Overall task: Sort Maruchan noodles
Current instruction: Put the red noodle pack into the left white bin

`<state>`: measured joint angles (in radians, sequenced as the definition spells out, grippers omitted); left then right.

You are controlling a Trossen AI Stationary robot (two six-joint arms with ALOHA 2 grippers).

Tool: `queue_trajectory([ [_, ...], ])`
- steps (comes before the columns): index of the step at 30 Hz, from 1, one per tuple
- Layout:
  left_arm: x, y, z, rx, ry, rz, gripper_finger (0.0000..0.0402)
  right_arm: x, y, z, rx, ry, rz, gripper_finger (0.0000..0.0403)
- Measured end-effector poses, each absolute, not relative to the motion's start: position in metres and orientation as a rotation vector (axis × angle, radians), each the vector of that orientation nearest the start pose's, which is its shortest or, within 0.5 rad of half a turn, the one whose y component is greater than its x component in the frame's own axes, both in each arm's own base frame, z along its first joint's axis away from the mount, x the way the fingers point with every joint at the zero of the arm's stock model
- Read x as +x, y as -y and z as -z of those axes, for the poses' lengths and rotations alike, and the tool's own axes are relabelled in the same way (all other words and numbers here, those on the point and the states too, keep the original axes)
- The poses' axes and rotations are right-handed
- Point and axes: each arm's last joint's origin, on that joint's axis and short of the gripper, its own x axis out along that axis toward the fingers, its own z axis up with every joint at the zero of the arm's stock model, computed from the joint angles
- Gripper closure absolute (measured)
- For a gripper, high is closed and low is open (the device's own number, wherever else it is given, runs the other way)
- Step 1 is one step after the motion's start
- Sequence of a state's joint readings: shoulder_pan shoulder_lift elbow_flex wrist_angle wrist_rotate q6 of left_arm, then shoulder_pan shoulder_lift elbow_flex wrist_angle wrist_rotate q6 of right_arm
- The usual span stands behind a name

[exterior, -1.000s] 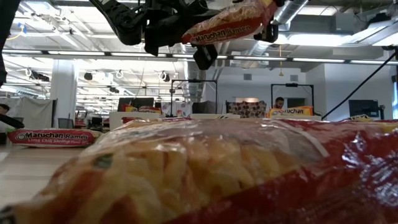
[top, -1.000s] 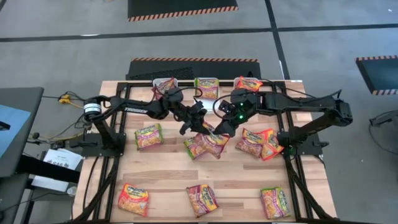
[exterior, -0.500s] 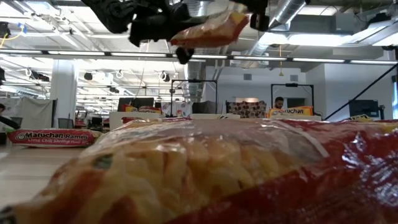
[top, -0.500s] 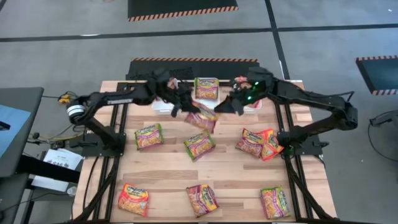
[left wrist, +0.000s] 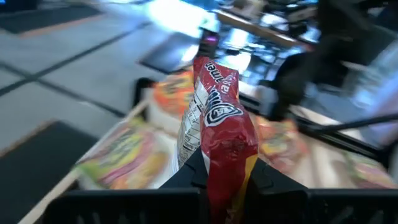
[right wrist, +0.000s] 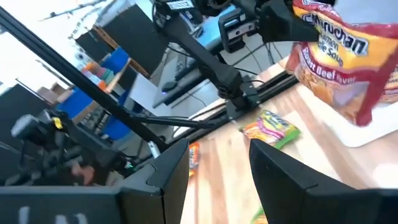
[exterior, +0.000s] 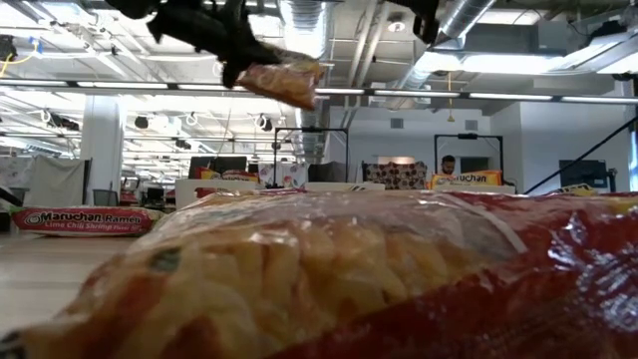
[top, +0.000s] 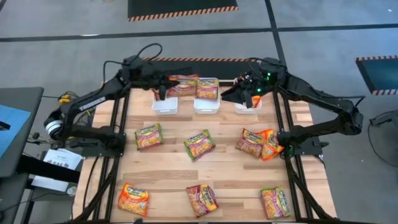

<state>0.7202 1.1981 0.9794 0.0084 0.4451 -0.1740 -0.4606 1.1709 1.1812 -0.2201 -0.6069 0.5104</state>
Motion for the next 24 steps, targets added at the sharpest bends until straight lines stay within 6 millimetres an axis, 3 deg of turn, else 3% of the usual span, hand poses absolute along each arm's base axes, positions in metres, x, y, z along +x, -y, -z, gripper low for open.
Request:
queue_trajectory([
  [8, 0.176, -0.155, -0.300, -0.254, -0.098, -0.490, 0.0390, 0.237, 0.106, -0.376, 0.592, -0.288, -0.062, 0.0211],
  [16, 0.160, -0.148, -0.240, -0.221, 0.012, -0.700, 0.0390, 0.242, 0.114, -0.370, 0.612, -0.306, -0.037, 0.0211],
  [24, 0.147, -0.147, -0.209, -0.222, -0.045, -0.796, 0.0390, 0.245, 0.117, -0.365, 0.627, -0.321, -0.022, 0.0211],
])
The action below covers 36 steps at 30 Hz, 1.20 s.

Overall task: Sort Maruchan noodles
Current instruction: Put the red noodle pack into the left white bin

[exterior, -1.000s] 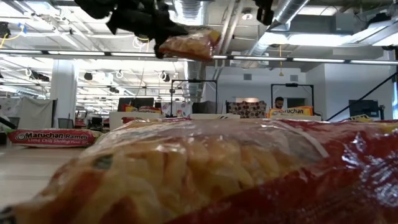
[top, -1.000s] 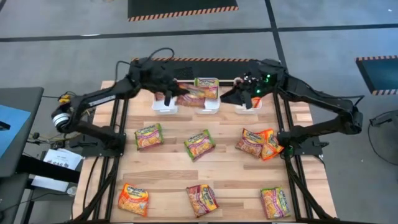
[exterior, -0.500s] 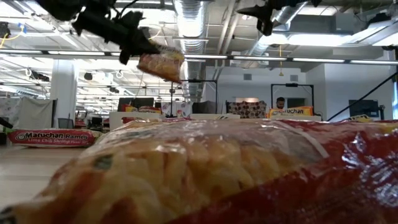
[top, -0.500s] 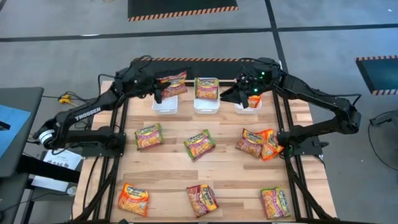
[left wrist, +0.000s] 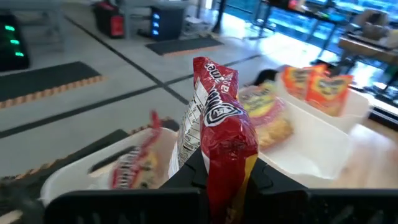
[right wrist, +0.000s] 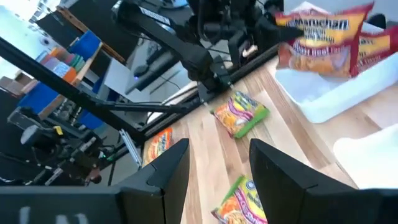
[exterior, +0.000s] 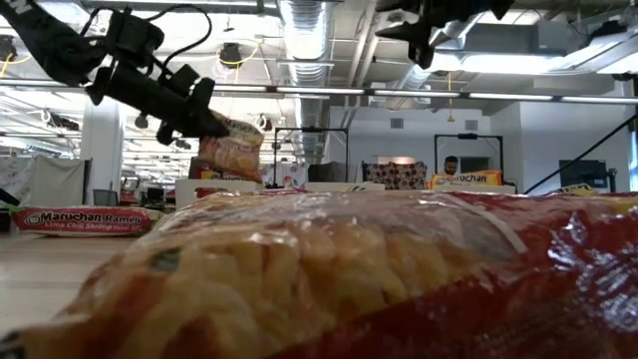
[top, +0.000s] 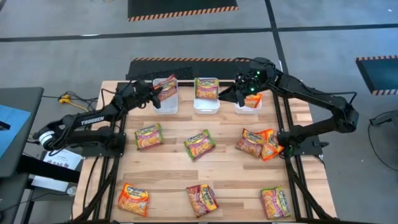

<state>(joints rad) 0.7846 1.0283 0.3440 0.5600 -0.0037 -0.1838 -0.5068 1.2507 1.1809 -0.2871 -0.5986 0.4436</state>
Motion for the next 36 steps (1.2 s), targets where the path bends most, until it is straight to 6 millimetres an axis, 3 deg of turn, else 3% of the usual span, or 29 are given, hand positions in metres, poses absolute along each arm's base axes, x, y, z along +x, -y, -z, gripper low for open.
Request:
queue_trajectory([
  [10, 0.133, -0.161, -0.195, -0.248, -0.086, -0.854, 0.0390, 0.253, 0.116, -0.359, 0.636, -0.345, -0.032, 0.0211],
  [25, 0.152, -0.190, -0.167, -0.297, -0.148, -0.858, 0.0380, 0.255, 0.116, -0.357, 0.639, -0.350, -0.034, 0.0211],
  [36, 0.163, -0.208, -0.170, -0.352, -0.182, -0.861, 0.0352, 0.256, 0.114, -0.357, 0.663, -0.356, -0.041, 0.0211],
])
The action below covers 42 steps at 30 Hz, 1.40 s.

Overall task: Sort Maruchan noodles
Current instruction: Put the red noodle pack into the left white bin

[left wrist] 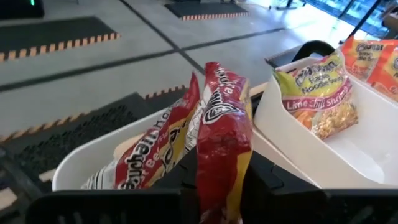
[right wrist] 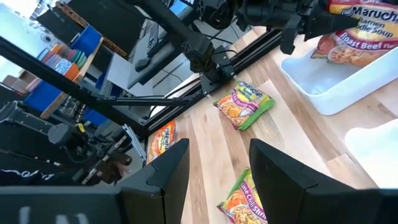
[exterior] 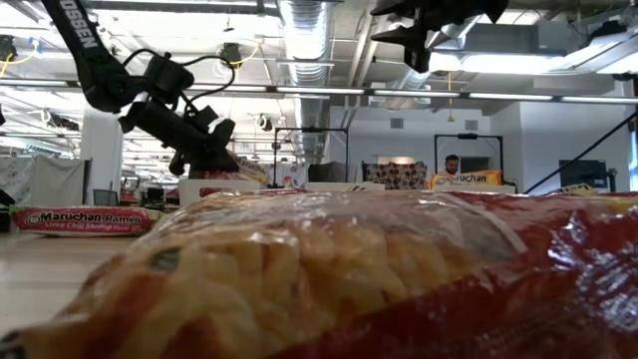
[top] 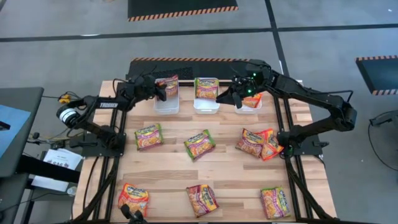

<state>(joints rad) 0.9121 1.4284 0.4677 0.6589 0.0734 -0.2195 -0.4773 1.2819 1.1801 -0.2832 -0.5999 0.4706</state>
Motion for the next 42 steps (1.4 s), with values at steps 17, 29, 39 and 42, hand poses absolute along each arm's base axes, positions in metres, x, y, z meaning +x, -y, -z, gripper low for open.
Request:
queue_trajectory([
  [17, 0.149, -0.216, -0.174, -0.479, -0.153, -0.774, 0.0218, 0.256, 0.114, -0.357, 0.655, -0.355, -0.045, 0.0211],
  [29, 0.134, -0.205, -0.204, -0.453, -0.091, -0.781, 0.0209, 0.256, 0.114, -0.357, 0.655, -0.356, -0.046, 0.0211],
  [39, 0.126, -0.181, -0.246, -0.473, 0.092, -0.606, 0.0209, 0.256, 0.114, -0.357, 0.656, -0.356, -0.046, 0.0211],
  [42, 0.132, -0.169, -0.252, -0.572, 0.107, -0.440, 0.0210, 0.256, 0.114, -0.357, 0.656, -0.355, -0.046, 0.0211],
])
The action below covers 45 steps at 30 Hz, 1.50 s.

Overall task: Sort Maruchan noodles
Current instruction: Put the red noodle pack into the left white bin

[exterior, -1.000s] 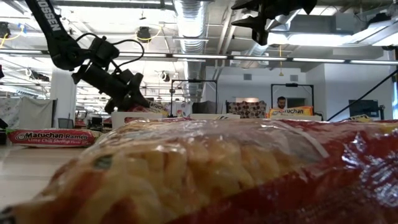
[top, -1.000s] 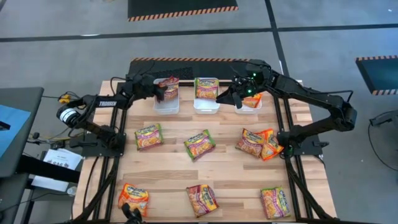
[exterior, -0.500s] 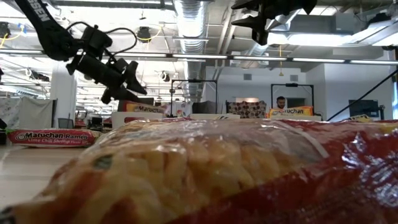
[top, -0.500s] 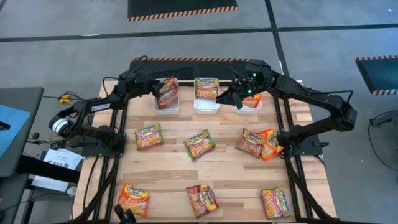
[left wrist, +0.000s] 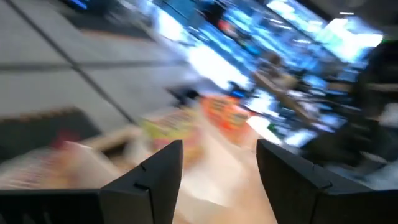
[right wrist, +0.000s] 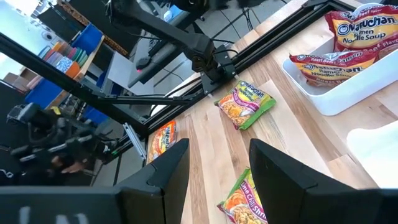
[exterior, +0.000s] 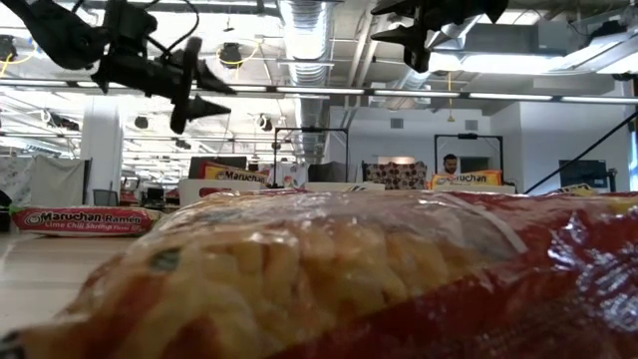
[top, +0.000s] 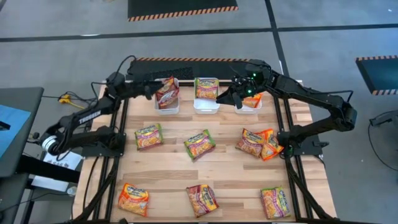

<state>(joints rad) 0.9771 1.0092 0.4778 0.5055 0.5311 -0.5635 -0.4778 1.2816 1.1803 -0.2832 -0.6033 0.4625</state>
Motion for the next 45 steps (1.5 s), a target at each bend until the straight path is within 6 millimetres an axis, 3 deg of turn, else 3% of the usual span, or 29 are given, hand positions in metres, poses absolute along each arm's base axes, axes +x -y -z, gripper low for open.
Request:
queue_trajectory([
  [5, 0.153, -0.147, -0.248, -0.667, 0.033, -0.315, 0.0222, 0.256, 0.114, -0.357, 0.656, -0.356, -0.046, 0.0211],
  [11, 0.168, -0.127, -0.227, -0.680, -0.156, -0.428, 0.0244, 0.256, 0.114, -0.357, 0.656, -0.356, -0.046, 0.0211],
  [16, 0.173, -0.122, -0.227, -0.639, -0.188, -0.466, 0.0261, 0.256, 0.114, -0.357, 0.680, -0.357, -0.042, 0.0211],
  [20, 0.175, -0.124, -0.246, -0.569, -0.292, -0.511, 0.0273, 0.256, 0.114, -0.357, 0.682, -0.357, -0.041, 0.0211],
  [24, 0.174, -0.130, -0.267, -0.473, -0.511, -0.580, 0.0279, 0.256, 0.114, -0.357, 0.681, -0.356, -0.041, 0.0211],
  [27, 0.175, -0.138, -0.274, -0.494, -0.612, -0.591, 0.0280, 0.256, 0.114, -0.357, 0.681, -0.356, -0.041, 0.0211],
  [34, 0.195, -0.148, -0.260, -0.611, -0.653, -0.465, 0.0280, 0.256, 0.114, -0.357, 0.682, -0.357, -0.041, 0.0211],
  [45, 0.205, -0.162, -0.228, -0.625, -0.801, -0.588, 0.0280, 0.256, 0.114, -0.357, 0.681, -0.356, -0.041, 0.0211],
])
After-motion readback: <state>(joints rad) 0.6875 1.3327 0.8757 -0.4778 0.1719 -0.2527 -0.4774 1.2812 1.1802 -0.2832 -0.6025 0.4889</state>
